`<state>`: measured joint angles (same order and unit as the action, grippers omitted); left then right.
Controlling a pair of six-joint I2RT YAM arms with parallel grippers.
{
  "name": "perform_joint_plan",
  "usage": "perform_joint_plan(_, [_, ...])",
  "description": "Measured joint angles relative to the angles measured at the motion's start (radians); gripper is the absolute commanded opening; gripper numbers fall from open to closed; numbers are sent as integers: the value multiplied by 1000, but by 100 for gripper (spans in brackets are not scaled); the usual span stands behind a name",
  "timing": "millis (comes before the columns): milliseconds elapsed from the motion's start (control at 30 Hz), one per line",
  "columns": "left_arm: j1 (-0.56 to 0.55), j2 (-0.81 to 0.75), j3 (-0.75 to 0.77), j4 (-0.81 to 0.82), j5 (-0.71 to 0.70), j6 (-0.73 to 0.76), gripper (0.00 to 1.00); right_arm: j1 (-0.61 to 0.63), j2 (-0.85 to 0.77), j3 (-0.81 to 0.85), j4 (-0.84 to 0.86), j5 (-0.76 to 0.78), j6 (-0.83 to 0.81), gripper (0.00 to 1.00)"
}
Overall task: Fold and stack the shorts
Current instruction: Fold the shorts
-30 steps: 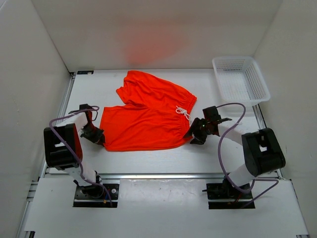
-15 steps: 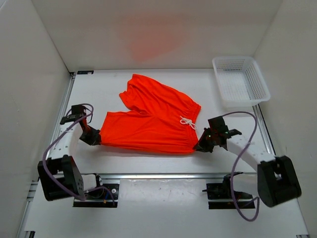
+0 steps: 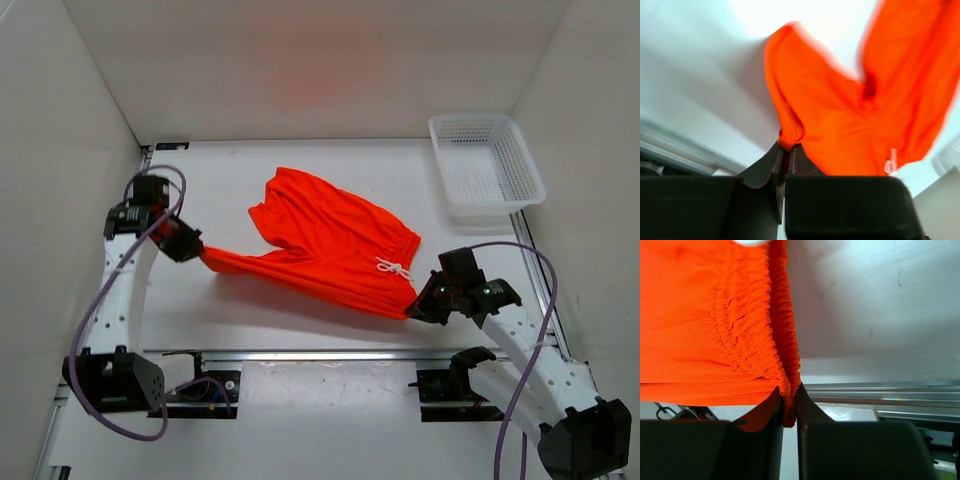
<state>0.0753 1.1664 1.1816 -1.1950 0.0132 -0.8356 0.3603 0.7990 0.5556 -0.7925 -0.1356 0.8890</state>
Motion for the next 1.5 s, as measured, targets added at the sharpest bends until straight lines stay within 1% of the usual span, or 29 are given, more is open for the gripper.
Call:
perform_joint_plan(133, [-80,198,306,0,-11,37,10,0,66,128,-17,56,0,0])
perform_joint_plan(333, [-171,599,790,5,-32,84,10,-20,246,327,-12,173,-8,0])
perform_joint_plan(467, [-200,875,1093,-3,-37,109,10,-55,409,459,8,235,-39,0])
perform_joint_plan(600, [-204,1093,1320,1,-8,123,10,-100,552,562,30,268,-73,0])
perform_joint_plan(633, [-204,1128,1344,19,6,125,10,-119,589,586,41,272,-84,4])
perform_joint_plan(667, [-205,1155,1356,39,20,126,10,-136,618,602,50,274,-90,15])
perform_joint_plan(700, [-208,1183,1365,64,37,129,10,-157,651,620,60,274,-99,46])
perform_joint_plan(733, [-211,1208,1375,82,50,130,21,-173,677,634,69,275,-102,66])
perform_joint_plan(767, [-216,1240,1402,102,58,134,71,-192,705,651,72,284,-112,80])
perform_joint_plan(800, [-220,1280,1448,124,64,141,94,-214,734,671,72,293,-130,88])
perform_joint_plan(833, [-224,1324,1500,153,71,145,100,-230,757,687,77,299,-136,97])
perform_joint_plan(867, [-225,1358,1536,184,81,146,100,-245,780,706,79,302,-144,100])
perform_joint_plan(900, [-226,1378,1554,206,85,148,100,-260,798,727,77,305,-157,100])
perform_joint_plan(933, [-227,1388,1556,225,88,154,100,-269,809,743,82,306,-166,100])
perform_joint_plan(1000, [-226,1376,1515,251,85,175,100,-270,807,752,93,305,-177,100])
perform_joint_plan(1033, [-227,1355,1472,264,80,189,100,-267,798,748,92,303,-183,97])
perform_joint_plan(1100, [-223,1290,1368,275,68,218,100,-261,766,716,98,289,-191,95])
perform_joint_plan(1133, [-221,1247,1302,287,61,232,86,-259,737,679,115,277,-194,95])
perform_joint_plan(1167, [-217,1191,1221,296,52,243,79,-257,708,637,119,263,-195,95])
perform_joint_plan(1200, [-213,1134,1141,298,46,255,75,-256,678,590,124,249,-196,95])
perform_joint_plan(1233, [-208,1073,1054,306,40,269,75,-256,655,548,122,232,-197,98])
perform_joint_plan(1267, [-204,1014,975,309,34,278,78,-256,641,515,120,212,-198,99])
perform_joint_plan(1333, [-195,919,846,307,35,294,90,-256,642,480,122,171,-200,99])
perform_joint_plan(1400, [-186,852,733,316,47,299,100,-256,661,475,130,127,-201,99])
perform_joint_plan(1500, [-187,838,620,312,68,296,100,-258,708,475,189,47,-198,99])
